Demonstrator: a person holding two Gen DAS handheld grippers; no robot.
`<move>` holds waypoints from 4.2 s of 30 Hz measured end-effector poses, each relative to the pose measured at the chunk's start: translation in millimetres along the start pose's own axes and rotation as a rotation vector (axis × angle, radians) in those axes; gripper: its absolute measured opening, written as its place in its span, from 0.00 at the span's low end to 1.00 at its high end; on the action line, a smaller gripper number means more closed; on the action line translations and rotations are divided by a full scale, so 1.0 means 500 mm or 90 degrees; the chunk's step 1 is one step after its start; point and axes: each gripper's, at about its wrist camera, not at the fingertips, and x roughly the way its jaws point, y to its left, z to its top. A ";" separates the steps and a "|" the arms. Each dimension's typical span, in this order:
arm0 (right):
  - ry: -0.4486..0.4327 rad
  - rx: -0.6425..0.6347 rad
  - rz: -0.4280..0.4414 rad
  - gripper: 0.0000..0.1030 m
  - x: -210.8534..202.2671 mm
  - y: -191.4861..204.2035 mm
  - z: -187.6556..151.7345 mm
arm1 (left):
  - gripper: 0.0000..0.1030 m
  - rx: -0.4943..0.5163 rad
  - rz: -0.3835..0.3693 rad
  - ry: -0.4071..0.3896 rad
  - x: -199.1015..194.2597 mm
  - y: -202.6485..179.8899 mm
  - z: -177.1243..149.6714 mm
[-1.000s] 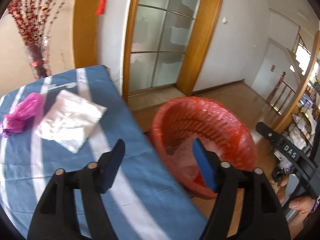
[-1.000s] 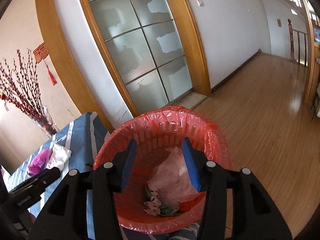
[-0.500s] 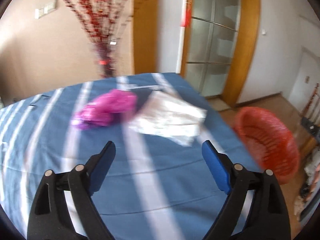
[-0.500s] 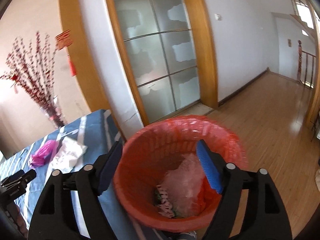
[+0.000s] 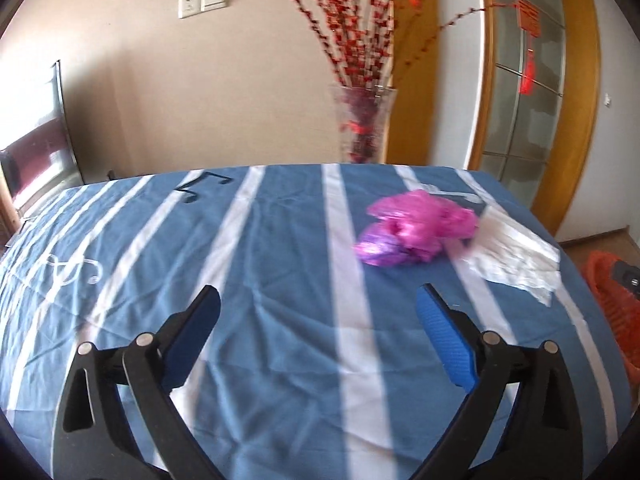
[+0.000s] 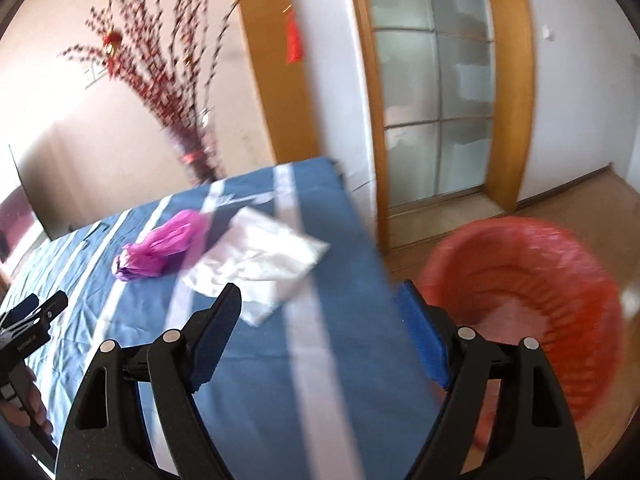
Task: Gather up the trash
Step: 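Move both open grippers back over the pink bag and white paper, then grasp the pink bag with the left gripper while the right gripper grasps the white paper, then lift and carry the pink bag and white paper over the red basket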
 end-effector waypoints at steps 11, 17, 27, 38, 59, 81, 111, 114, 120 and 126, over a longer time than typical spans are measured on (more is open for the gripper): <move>0.099 -0.007 -0.049 0.73 0.189 0.088 0.038 | 0.93 -0.033 0.000 0.021 0.031 0.081 -0.005; 0.142 -0.041 -0.081 0.66 0.230 0.108 0.033 | 0.93 -0.059 -0.022 0.026 0.039 0.102 -0.005; 0.129 -0.032 -0.031 0.09 0.202 0.091 0.023 | 0.93 -0.043 -0.032 0.029 0.052 0.075 -0.001; 0.046 0.011 -0.063 0.09 0.068 0.002 -0.027 | 0.93 0.000 -0.057 0.008 0.068 -0.026 0.044; 0.065 0.072 -0.029 0.09 0.066 -0.050 -0.041 | 0.65 0.065 -0.071 0.123 0.249 -0.154 0.088; 0.030 0.035 -0.057 0.09 0.034 -0.024 -0.048 | 0.43 0.067 -0.107 0.085 0.088 -0.120 -0.003; -0.002 -0.003 -0.095 0.09 0.016 0.002 -0.048 | 0.40 0.039 -0.055 0.100 0.095 -0.111 -0.018; -0.001 -0.001 -0.095 0.09 0.016 0.002 -0.049 | 0.40 0.040 -0.055 0.098 0.094 -0.112 -0.017; 0.000 -0.002 -0.094 0.09 0.016 0.001 -0.049 | 0.40 0.034 -0.049 0.100 0.096 -0.111 -0.018; 0.003 0.008 -0.091 0.09 0.018 -0.005 -0.048 | 0.40 0.039 -0.050 0.100 0.096 -0.115 -0.019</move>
